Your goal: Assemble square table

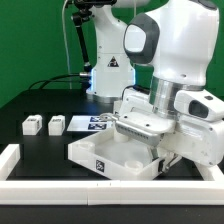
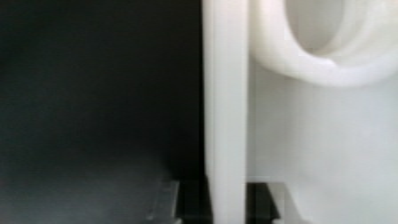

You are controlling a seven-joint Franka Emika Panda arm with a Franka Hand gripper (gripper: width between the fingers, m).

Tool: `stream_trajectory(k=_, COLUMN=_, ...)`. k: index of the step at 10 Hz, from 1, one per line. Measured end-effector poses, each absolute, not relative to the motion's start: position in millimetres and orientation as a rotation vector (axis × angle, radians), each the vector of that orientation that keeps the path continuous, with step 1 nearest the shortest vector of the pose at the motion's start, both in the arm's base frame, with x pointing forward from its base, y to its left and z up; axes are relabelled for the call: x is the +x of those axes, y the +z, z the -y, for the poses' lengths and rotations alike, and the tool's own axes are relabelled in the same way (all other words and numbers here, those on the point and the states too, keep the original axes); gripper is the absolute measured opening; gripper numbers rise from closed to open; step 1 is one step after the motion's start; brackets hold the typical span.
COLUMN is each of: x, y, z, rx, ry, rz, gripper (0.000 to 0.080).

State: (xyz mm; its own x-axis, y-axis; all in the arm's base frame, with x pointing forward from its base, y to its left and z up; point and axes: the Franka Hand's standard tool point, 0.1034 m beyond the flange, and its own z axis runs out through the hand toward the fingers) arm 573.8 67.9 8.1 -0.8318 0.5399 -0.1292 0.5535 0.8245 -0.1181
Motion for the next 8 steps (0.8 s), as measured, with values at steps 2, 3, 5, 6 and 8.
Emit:
stream_trajectory(k=2, x=574.4, y=8.1, z=-63.3, rx=0.71, ry=-0.255, rz=-2.956, gripper=0.0054)
stream_trajectory(k=3, x=574.3, y=8.2, z=-63.8, rx=0.65, ry=-0.266, rz=-2.97, gripper=0.0054)
stream_trajectory(k=5, x=569.5, y=9.3, z=-83.2, rx=0.494, ry=-0.314, rz=-3.028, gripper=0.0054)
stream_trajectory(k=6, x=569.7, y=10.2, z=-89.1, rx=0.384, ry=-0.319, rz=-3.057, gripper=0.0054)
stream_trajectory(k=8, x=570.1, y=9.9, z=-85.1, rx=0.216, ry=-0.329, rz=-3.08, gripper=0.0054)
